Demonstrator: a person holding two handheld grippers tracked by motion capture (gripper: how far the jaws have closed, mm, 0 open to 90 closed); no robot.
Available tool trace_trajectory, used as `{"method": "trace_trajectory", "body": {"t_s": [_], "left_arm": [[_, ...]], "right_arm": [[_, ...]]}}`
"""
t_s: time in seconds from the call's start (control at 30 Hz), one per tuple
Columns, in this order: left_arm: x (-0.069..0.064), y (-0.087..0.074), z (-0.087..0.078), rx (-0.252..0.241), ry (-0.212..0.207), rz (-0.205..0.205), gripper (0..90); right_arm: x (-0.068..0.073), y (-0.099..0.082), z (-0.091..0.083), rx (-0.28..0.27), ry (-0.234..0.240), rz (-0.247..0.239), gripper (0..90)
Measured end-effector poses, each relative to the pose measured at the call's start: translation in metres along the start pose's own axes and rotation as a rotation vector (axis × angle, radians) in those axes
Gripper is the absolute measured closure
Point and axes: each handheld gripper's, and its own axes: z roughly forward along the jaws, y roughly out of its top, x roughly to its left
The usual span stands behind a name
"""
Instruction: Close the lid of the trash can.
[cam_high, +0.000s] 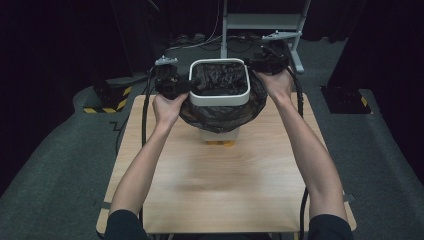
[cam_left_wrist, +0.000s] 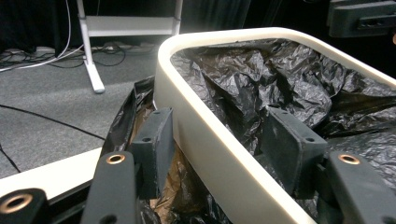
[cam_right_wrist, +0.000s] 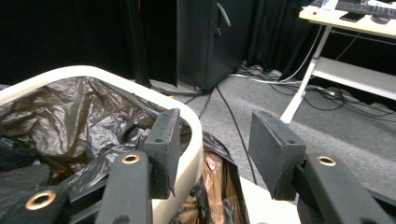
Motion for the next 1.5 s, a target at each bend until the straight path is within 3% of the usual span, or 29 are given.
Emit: {"method": "trace_trajectory", "body": {"t_s": [0.4,1.07,1.5], "left_arm": [[-0.002,0.004,-0.025,-0.03,0.018,0.03,41.1],[-0.008,0.007,-0.063,-0.06,0.048,0.053,41.0],[-0.008,-0.002,-0.079,-0.049,0.064,0.048,41.1]], "right_arm": [[-0.007,-0.008,-0.032,-0.065,0.014,0.025,51.8],[-0.013,-0.026,-0.069,-0.085,0.015,0.03,52.0],[-0.017,-0.035,-0.093,-0.082,0.007,0.037,52.3]]}}
